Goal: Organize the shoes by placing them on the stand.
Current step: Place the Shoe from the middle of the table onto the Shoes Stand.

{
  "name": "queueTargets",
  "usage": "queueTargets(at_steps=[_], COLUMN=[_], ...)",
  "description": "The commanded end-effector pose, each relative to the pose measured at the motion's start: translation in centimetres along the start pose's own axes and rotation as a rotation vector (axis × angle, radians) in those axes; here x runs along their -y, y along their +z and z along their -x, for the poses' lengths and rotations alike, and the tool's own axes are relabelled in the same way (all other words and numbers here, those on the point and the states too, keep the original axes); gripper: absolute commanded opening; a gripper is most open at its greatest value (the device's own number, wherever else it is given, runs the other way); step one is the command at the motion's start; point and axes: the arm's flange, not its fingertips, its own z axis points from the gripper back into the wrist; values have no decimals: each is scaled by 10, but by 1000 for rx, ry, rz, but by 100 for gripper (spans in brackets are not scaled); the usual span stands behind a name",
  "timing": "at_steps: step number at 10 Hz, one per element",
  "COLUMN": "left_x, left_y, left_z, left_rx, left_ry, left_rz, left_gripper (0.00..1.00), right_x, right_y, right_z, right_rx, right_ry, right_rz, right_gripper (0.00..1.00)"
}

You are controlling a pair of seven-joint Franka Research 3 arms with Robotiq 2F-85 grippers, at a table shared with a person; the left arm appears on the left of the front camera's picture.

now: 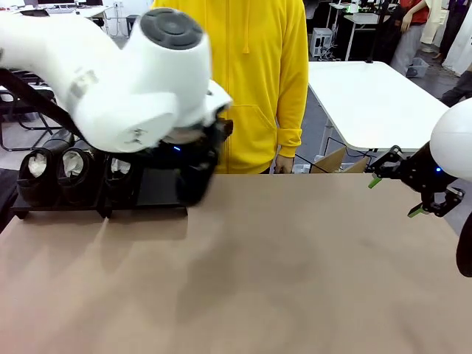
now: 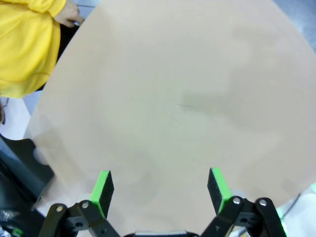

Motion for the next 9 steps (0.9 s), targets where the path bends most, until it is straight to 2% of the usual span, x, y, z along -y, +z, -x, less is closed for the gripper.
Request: queueTargets(at_steps=[1, 3, 7, 9], left_x=[-14, -29, -44, -49], left_y=[-44, -70, -93, -98], left_z=[-15, -30, -37, -38], left_rx=[67, 94, 88, 90], left_ry=[95, 144, 303, 329], left_rz=[-177, -206, -115, -108], left_gripper=[0, 0, 0, 0], right_x=[1, 1, 1, 1], right_y=[-1, -1, -1, -1], right_z=[-2, -2, -2, -2], right_rx=[-2, -2, -2, -2], right_ry=[16, 16, 16, 16], right_rz=[-17, -17, -17, -17], right_gripper=[100, 100, 100, 100])
